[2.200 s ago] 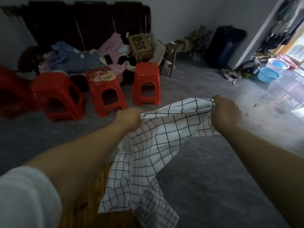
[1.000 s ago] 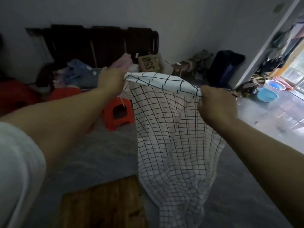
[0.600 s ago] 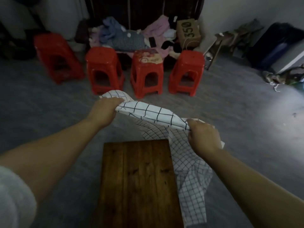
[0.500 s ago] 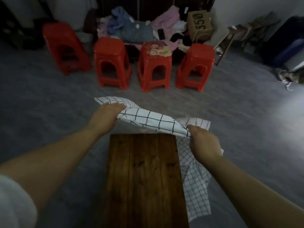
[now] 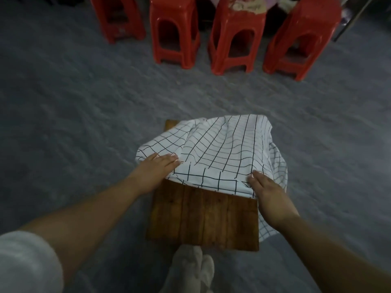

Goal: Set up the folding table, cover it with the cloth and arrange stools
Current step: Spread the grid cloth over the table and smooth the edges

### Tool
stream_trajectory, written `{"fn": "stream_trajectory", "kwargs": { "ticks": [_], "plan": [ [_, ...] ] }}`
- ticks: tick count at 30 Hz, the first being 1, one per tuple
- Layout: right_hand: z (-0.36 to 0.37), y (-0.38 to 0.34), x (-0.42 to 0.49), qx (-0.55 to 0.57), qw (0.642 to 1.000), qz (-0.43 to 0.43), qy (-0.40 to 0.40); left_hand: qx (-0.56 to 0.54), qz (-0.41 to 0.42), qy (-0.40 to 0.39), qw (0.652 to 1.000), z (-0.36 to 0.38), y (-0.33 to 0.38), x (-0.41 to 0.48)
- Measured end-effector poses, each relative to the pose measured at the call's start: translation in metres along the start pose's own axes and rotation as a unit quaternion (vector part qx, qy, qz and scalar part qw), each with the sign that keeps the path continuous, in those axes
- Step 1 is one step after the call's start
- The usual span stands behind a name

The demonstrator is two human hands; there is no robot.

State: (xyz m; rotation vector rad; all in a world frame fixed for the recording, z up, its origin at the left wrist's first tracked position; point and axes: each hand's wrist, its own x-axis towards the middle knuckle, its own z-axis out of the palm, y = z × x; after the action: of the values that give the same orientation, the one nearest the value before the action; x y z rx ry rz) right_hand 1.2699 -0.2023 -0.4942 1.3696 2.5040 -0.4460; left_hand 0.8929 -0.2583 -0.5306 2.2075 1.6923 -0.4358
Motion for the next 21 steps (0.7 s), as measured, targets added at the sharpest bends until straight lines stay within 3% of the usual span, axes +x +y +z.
{"fn": "stream_trajectory", "kwargs": {
  "ticks": [7, 14, 21],
  "plan": [
    [0.099, 0.009, -0.036, -0.004, 0.996, 0.006, -0.084, 0.033, -0.020, -0.034, 0.999, 0.100, 0.049, -0.016],
    [0.192, -0.001, -0.063, -0.005, 0.994, 0.029, -0.109, 0.067, -0.081, -0.039, 0.994, 0.182, 0.075, -0.023],
    [0.260, -0.020, -0.074, -0.050, 0.987, 0.035, -0.151, 0.107, -0.077, -0.055, 0.990, 0.225, 0.073, -0.036]
  ]
}}
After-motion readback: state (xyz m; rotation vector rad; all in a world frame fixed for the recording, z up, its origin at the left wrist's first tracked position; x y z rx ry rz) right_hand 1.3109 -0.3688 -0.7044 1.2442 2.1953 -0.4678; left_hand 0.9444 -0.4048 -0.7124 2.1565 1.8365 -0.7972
